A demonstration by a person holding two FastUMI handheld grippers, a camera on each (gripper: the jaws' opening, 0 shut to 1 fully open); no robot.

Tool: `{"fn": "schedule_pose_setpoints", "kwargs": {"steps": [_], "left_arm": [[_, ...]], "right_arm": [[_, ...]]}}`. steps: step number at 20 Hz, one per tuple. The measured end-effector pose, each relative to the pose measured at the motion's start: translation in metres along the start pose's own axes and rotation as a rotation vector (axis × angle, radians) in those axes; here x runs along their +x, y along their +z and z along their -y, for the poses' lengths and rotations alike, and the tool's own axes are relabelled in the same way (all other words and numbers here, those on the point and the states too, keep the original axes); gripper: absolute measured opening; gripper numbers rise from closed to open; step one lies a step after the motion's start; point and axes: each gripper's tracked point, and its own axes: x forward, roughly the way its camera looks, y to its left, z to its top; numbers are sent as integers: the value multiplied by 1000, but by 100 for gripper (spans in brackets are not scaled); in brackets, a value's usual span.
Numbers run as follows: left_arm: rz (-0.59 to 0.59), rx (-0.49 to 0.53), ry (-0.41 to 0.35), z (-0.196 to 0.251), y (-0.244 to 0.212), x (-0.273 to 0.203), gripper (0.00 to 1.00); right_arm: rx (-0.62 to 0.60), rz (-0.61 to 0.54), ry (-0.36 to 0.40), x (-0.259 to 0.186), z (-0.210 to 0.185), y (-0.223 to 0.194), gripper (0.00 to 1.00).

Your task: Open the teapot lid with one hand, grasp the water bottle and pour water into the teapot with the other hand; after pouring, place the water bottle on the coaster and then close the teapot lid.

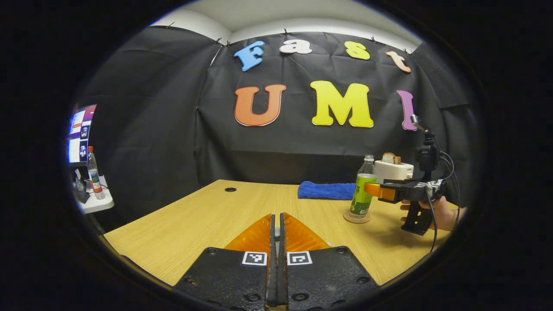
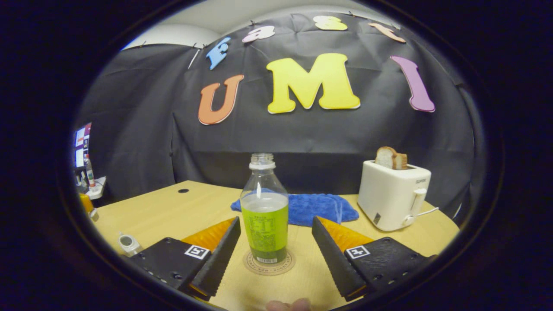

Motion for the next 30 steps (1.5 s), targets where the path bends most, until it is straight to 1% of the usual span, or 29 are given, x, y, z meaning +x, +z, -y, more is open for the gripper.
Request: {"fn": "schedule_pose_setpoints", "kwargs": {"steps": [3,4,6,8,11,18,22,23,24,25,27,30], "left_arm": [[-2,1,-27,14,-1,14,3],[-11,2,-32,16,-5,19,3],[-27,2,-38,22,-13,28,3],[-29,18,-36,26,-18,34,3],[-42,25,-42,32,-27,43,2],[-85,1,-20,27,-50,49,3],[-77,13,-18,28,-50,51,4],[-77,18,-14,27,-50,50,4],[-77,18,-12,27,-50,49,4],[-84,17,-7,27,-53,49,5],[-110,14,-1,26,-61,49,6],[-103,17,7,27,-59,51,7]], "right_arm": [[-26,36,-22,-47,19,7,98],[-38,44,-32,-61,25,8,96],[-55,76,-53,-84,36,10,98],[-74,104,-81,-99,47,13,99],[-76,128,-97,-114,54,14,98],[-74,149,-98,-128,53,15,96],[-79,154,-93,-130,51,15,96],[-80,153,-92,-131,50,14,95],[-79,151,-91,-132,49,13,97],[-75,151,-91,-133,49,13,97],[-65,151,-89,-134,49,13,95],[-60,151,-93,-136,54,12,95]]}}
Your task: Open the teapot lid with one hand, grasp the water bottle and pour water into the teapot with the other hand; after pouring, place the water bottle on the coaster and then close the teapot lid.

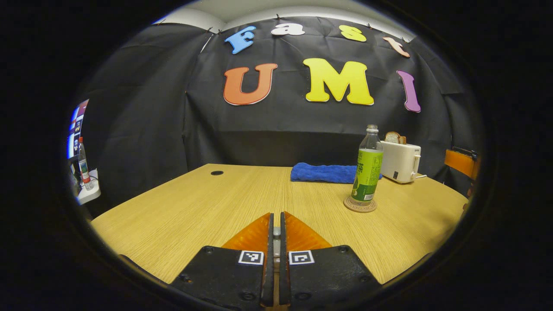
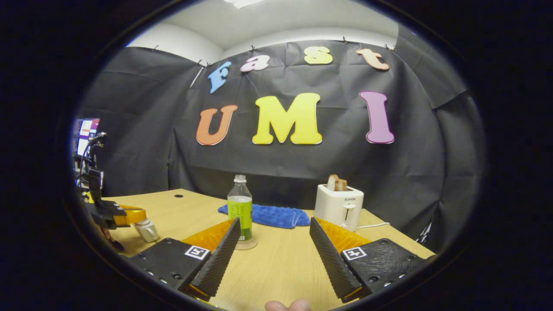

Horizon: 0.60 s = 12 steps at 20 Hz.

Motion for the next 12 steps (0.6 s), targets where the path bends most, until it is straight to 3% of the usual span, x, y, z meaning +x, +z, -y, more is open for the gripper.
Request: {"fn": "schedule_pose_setpoints", "kwargs": {"steps": [2,3,5,8,12], "left_arm": [[9,9,24,-5,3,-1,11],[14,16,39,-7,6,-3,23],[33,20,51,-7,14,-8,34],[85,40,83,-9,40,-24,98],[156,47,67,14,82,-51,96]], "right_arm": [[9,-5,-14,0,4,-2,95],[18,-9,-27,-3,8,-5,95],[43,-18,-49,-7,13,-9,95],[66,-28,-88,-13,22,-12,95],[66,0,-118,-32,31,4,97]]}}
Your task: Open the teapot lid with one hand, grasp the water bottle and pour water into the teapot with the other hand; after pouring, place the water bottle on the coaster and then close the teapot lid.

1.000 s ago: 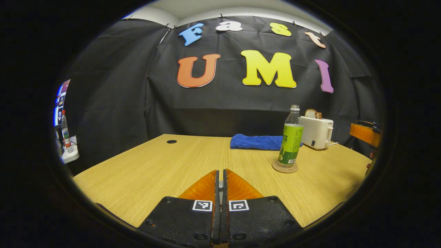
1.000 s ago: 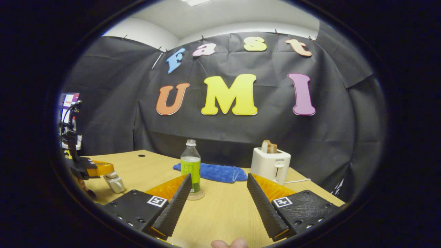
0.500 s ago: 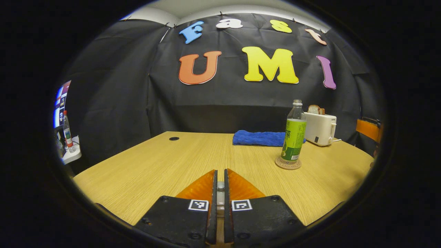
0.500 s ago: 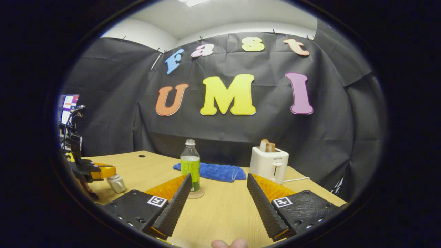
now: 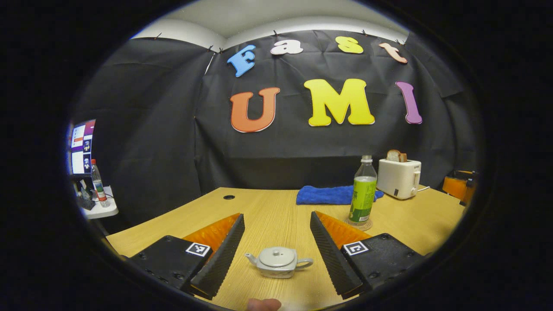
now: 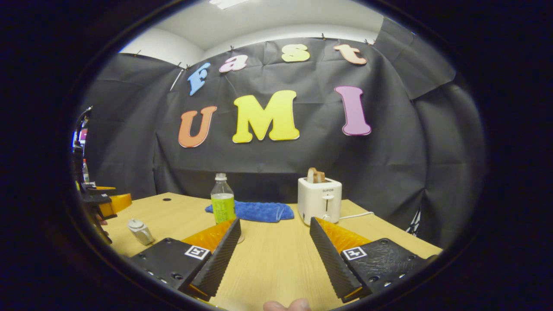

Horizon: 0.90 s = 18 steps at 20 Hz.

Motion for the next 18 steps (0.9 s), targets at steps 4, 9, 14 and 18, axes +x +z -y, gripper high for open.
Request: {"fn": "schedule_pose_setpoints", "kwargs": {"steps": [4,9,14,18], "left_arm": [[43,-9,-41,31,32,-25,96],[77,5,-66,60,45,-55,96],[79,10,-97,71,43,-78,96],[83,3,-107,69,47,-86,96]], "right_arm": [[-44,44,-34,-28,10,24,95],[-64,81,-44,-61,12,37,95],[-66,78,-49,-78,4,37,95],[-70,81,-70,-87,-6,39,95]]}}
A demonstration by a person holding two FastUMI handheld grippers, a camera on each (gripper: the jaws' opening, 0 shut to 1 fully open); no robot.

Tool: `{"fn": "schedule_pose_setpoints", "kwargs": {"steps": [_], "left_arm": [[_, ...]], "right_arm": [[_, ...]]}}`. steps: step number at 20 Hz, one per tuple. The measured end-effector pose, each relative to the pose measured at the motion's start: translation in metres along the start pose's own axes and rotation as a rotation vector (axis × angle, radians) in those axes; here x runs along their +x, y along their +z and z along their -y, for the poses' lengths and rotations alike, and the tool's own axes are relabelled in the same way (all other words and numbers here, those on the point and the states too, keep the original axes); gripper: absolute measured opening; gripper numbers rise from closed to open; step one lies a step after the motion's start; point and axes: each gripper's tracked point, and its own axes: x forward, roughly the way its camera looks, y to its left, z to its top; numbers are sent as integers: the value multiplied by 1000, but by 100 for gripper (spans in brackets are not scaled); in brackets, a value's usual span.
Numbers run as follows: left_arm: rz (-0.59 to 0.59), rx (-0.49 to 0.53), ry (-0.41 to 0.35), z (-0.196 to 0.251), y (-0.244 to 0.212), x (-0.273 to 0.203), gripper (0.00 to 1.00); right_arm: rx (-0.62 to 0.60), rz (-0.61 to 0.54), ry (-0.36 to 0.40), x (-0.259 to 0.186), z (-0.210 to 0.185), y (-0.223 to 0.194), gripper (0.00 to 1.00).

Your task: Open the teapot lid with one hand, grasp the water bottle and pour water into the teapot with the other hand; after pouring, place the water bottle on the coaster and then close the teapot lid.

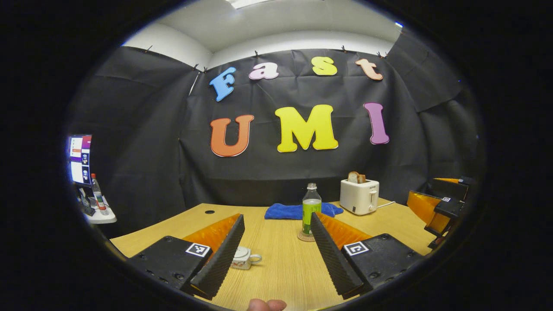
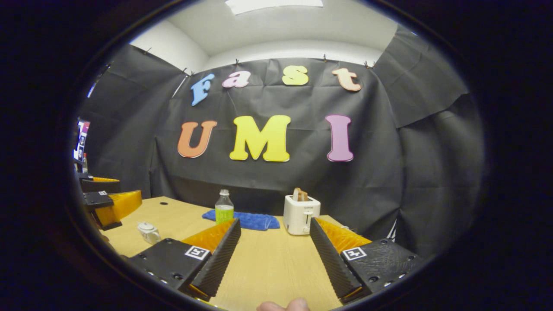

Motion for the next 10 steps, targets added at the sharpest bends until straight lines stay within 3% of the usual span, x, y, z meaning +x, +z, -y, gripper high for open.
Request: {"fn": "schedule_pose_setpoints", "kwargs": {"steps": [10], "left_arm": [[9,12,11,-7,2,0,96]], "right_arm": [[-3,-30,42,-3,-34,-3,95]]}}
